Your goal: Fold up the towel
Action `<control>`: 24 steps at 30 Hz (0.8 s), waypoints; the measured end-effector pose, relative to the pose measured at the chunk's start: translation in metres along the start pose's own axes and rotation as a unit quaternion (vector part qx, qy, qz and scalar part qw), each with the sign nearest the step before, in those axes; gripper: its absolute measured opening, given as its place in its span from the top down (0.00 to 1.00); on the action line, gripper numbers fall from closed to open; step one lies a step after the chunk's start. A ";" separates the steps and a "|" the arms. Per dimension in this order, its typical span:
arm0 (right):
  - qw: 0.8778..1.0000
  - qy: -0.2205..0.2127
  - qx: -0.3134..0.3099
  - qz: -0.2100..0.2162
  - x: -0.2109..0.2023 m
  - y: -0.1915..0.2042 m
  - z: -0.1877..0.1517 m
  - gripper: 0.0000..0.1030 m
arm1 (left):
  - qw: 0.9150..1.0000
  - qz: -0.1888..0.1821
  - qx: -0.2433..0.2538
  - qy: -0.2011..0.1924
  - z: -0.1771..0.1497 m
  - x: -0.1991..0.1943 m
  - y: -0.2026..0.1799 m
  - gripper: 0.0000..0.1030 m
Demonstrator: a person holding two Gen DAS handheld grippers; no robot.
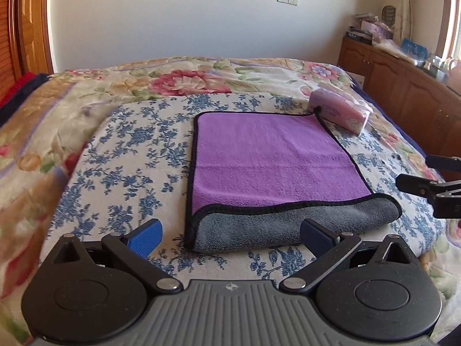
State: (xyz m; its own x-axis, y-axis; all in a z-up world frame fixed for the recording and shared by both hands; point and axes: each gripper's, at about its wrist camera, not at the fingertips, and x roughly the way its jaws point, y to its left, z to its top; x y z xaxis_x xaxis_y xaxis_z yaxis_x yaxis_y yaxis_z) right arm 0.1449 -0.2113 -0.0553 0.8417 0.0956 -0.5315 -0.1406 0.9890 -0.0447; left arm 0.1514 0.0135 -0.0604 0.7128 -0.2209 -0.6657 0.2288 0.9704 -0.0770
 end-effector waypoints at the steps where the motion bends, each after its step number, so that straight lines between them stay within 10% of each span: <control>1: 1.000 0.001 0.000 0.000 0.001 0.000 0.000 0.00 | 1.000 -0.004 -0.001 -0.002 0.001 0.001 0.000 0.00; 24: 1.000 0.027 -0.009 0.010 0.031 -0.006 -0.001 0.00 | 0.999 0.021 0.025 -0.004 0.010 0.043 0.015 0.00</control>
State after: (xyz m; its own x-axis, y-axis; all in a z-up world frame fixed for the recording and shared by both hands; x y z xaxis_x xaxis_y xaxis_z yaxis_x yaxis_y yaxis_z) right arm 0.1716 -0.2146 -0.0725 0.8093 0.1093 -0.5771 -0.1678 0.9846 -0.0488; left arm 0.1922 0.0175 -0.0826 0.7276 -0.1819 -0.6615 0.2322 0.9726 -0.0121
